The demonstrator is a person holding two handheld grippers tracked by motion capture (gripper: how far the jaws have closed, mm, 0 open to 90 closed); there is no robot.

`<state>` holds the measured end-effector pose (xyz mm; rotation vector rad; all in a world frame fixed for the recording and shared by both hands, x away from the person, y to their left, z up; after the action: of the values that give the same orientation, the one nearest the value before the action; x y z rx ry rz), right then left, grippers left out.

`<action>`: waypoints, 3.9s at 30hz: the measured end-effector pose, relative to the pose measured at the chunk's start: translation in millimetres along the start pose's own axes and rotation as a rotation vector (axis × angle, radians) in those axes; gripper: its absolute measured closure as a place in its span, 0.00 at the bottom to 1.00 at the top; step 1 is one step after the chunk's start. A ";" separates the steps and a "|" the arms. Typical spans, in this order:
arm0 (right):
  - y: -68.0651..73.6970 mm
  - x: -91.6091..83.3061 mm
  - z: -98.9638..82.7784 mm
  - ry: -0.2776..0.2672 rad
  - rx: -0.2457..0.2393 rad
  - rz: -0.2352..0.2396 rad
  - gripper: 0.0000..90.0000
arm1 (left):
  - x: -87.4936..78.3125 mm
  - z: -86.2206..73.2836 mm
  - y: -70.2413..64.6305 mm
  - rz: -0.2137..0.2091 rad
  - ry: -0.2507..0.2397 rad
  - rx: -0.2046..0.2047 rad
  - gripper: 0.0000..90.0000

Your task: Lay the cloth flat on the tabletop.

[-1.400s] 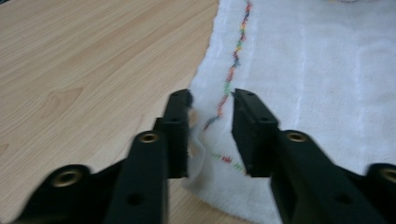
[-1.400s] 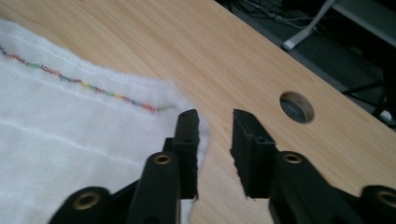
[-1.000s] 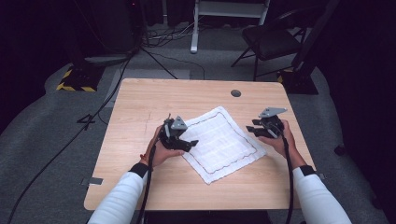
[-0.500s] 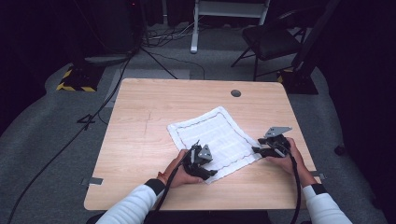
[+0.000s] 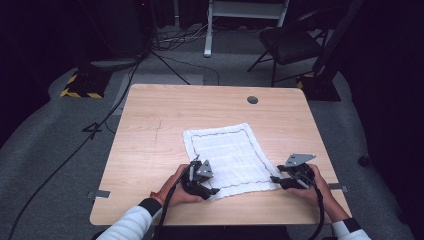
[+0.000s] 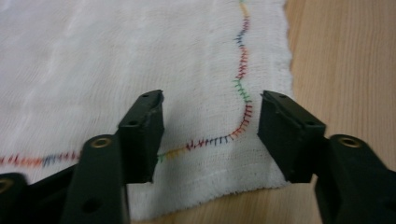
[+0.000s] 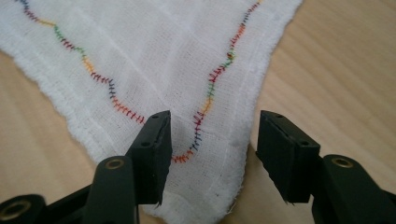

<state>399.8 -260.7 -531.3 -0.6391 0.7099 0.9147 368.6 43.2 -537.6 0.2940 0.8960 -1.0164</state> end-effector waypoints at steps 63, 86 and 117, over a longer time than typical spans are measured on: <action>-91.7 67.4 95.2 -0.105 0.087 -0.087 0.96 | -19.8 59.7 156.7 0.203 -0.213 -0.297 0.95; -120.4 34.8 99.3 -0.139 0.151 -0.219 0.61 | -38.8 78.7 153.4 0.248 -0.224 -0.294 0.37; 132.2 109.0 168.8 -0.187 -0.309 0.262 0.60 | -54.9 -13.2 119.4 0.317 -0.181 -0.253 0.25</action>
<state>376.6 -21.4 -538.0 -0.7313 0.4938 1.3254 449.2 147.0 -525.3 0.1220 0.7745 -0.6184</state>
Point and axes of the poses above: each handheld gripper's, and its own axes: x roughly forward along the jaws, z roughly out of its top, y roughly to its left, the point moved 6 cm from there along x, roughly forward along the jaws, and after that the axes turned 12 degrees about -x, right-handed, at the moved point
